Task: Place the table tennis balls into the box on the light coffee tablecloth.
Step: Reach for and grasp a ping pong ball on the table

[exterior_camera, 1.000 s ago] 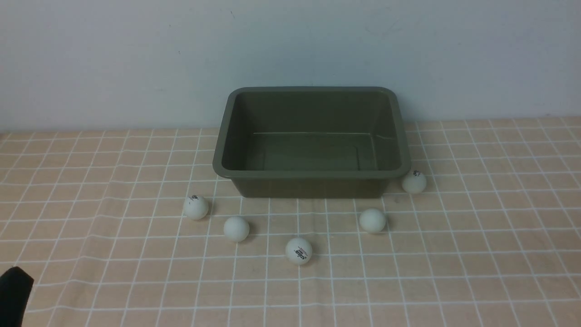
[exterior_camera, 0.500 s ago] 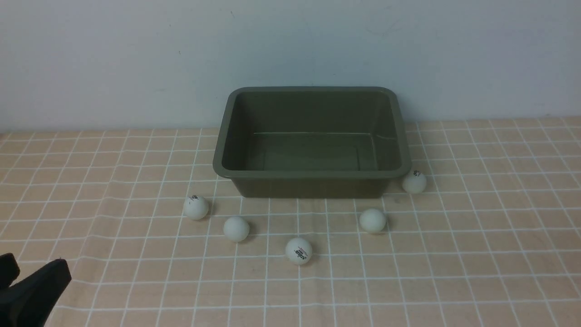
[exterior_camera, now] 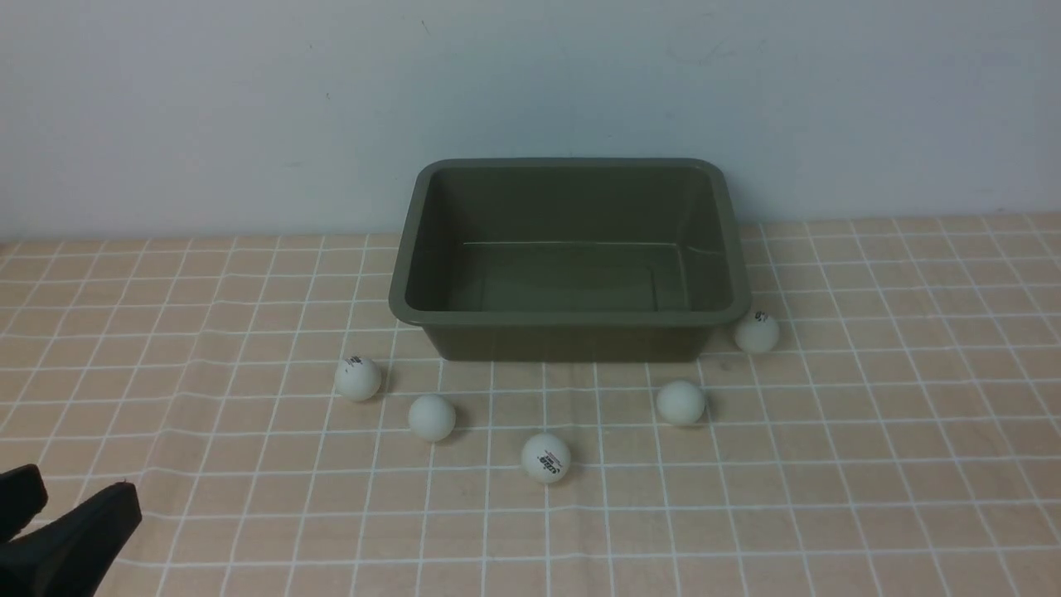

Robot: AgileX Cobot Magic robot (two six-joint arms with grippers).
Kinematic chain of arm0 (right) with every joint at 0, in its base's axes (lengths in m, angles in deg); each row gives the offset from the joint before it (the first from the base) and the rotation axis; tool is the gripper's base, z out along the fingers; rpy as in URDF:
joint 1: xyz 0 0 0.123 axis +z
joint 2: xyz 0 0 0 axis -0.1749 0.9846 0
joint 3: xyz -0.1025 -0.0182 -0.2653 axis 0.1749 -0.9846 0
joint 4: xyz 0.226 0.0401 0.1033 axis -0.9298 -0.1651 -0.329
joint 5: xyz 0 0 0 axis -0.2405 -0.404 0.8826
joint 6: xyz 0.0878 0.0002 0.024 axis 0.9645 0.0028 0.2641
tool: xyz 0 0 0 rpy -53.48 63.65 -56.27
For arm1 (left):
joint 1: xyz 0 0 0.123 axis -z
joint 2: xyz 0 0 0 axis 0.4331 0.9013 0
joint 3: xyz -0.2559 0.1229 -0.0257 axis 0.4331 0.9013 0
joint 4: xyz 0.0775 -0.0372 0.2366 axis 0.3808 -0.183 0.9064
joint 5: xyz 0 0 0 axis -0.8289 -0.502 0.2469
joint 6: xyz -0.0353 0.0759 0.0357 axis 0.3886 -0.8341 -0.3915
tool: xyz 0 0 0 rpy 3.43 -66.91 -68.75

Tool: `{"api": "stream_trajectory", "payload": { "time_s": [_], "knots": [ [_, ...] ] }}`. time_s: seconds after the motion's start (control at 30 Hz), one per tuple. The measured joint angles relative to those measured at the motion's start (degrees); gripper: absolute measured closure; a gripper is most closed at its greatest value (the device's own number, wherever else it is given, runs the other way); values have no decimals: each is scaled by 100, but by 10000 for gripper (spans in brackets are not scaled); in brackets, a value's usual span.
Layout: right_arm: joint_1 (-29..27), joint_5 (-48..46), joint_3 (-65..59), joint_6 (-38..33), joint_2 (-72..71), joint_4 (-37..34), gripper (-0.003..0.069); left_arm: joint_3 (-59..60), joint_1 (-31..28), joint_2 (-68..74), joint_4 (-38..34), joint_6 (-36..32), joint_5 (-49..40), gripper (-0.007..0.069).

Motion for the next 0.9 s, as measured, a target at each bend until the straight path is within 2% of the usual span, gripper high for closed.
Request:
{"api": "stream_trajectory", "payload": {
  "time_s": [0.17, 0.37, 0.6, 0.9],
  "knots": [
    [0, -427, 217, -214, 337, -305, 313, 0, 0, 0, 0, -65, -4, 239],
    [0, -1254, 842, -1125, 1425, -467, 313, 0, 0, 0, -4, -65, -4, 239],
    [0, -1656, 1623, -1216, 3132, -725, 313, 0, 0, 0, -11, -71, -4, 239],
    [0, -1917, 2768, -1348, 5254, -708, 313, 0, 19, 0, -94, -132, -51, 239]
  ]
}}
